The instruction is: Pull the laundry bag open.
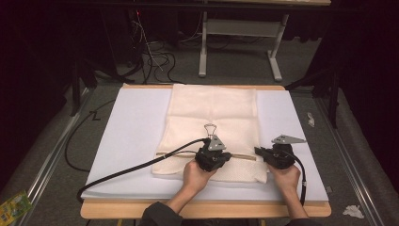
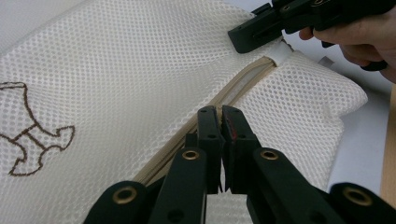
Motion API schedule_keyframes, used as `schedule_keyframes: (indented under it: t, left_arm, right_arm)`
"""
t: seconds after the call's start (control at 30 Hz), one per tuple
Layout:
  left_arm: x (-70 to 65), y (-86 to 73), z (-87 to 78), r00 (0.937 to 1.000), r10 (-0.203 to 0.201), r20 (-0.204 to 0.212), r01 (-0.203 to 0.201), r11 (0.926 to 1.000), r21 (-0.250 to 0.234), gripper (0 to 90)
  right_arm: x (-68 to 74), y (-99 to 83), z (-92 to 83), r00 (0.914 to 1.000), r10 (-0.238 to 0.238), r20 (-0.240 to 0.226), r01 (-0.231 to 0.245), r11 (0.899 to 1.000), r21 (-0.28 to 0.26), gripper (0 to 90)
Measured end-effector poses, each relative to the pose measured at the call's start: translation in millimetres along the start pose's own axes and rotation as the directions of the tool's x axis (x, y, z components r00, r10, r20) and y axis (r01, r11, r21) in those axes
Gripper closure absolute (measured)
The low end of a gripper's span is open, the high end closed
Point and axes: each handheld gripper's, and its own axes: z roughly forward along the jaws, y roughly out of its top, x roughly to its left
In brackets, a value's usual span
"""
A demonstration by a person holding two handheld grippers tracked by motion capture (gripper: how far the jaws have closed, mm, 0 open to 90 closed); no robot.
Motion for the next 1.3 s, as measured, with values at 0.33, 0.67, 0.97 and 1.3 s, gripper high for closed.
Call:
schedule_keyframes:
  t: [0.33,0.67,0.97,1.3]
  left_arm:
    - [3.0,-2.2,-8.4,1.0,-0.003,-0.003,0.003,0.9999,-0.016,87.0]
    - [6.6,-5.0,-13.2,0.9998,-0.005,-0.017,0.005,0.9998,-0.019,87.0]
    - [8.5,-6.9,-17.3,0.9998,-0.013,-0.017,0.012,0.9995,-0.028,87.0]
    - [8.0,-6.9,-20.4,0.9998,-0.008,-0.019,0.007,0.9996,-0.029,87.1]
  right_arm:
    - [2.4,2.0,0.2,0.9999,-0.01,0.007,0.011,1.0,-0.004,87.4]
    - [4.2,3.3,1.6,0.9997,-0.021,0.011,0.021,1.0,0.001,87.4]
    - [4.4,3.9,2.2,0.9997,-0.019,0.013,0.019,1.0,0.003,87.4]
    - [5.2,5.1,1.9,0.9996,-0.029,0.009,0.029,1.0,-0.001,87.4]
